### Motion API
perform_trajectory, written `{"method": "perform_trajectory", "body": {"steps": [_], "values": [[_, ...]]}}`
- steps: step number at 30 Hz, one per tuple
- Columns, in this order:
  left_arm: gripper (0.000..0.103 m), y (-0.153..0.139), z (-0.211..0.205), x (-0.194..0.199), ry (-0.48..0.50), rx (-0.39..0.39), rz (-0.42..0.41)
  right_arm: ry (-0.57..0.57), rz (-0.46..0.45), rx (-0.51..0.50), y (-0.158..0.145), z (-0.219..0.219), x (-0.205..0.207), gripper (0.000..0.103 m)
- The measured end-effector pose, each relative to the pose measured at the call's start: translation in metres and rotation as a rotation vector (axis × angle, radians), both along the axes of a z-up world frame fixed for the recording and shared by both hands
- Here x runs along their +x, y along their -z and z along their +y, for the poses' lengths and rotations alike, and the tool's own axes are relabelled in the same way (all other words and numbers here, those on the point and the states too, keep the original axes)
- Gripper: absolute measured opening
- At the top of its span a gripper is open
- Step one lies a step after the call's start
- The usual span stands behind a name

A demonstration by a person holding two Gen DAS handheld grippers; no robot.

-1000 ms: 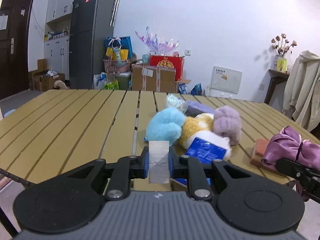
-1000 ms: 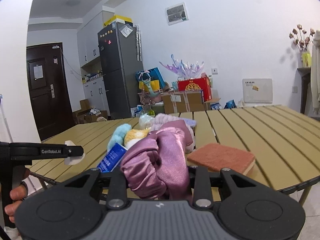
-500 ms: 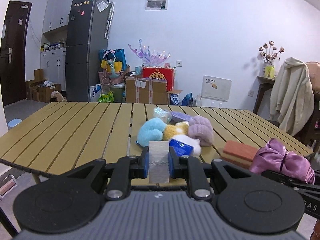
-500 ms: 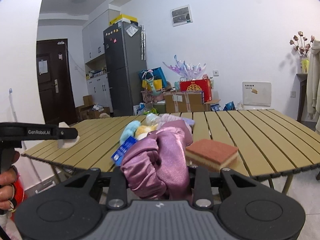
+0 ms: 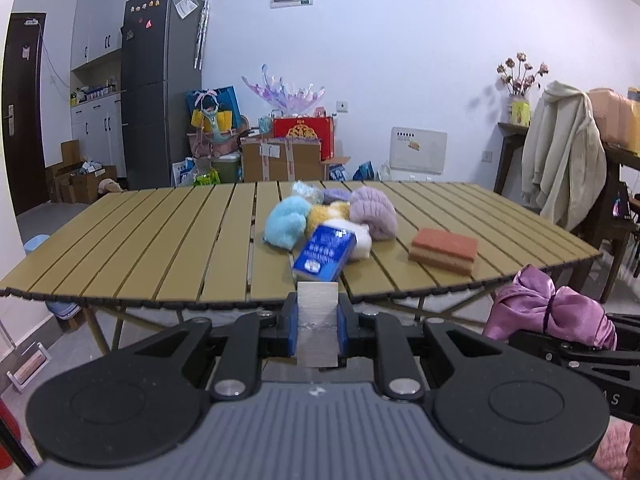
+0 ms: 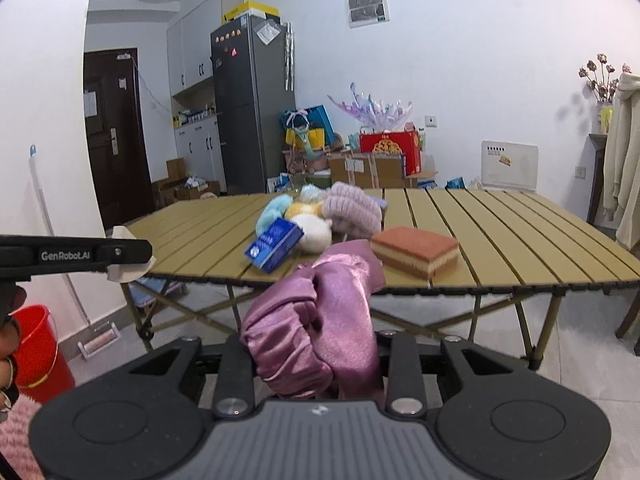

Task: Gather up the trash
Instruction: 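Carry the scrunchie and white block with both tools over the black bin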

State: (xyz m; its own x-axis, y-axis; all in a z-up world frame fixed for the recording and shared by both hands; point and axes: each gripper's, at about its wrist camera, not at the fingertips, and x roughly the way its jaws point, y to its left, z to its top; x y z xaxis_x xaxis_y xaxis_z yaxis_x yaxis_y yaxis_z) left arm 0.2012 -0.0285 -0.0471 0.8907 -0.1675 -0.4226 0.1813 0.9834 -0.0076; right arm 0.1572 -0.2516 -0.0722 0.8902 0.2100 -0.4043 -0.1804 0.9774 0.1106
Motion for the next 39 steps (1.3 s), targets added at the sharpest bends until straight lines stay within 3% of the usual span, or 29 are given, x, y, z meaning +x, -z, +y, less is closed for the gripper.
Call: {"method": "perform_trajectory", "body": {"steps": [18,26,39], "values": [[0.019,0.062,0.009,-0.03,-0.043,0.084,0.198,-0.008,0.172,-0.068,0.041,0.017,-0.033,0.03],[0.019,0.092,0.012,-0.014,-0.084,0.121,0.318,0.026,0.288,-0.088,0.072,0.019,-0.023,0.03],[0.019,0.164,0.023,0.024,-0.142,0.138,0.535,0.092,0.445,-0.073,0.126,0.004,0.005,0.03]]}}
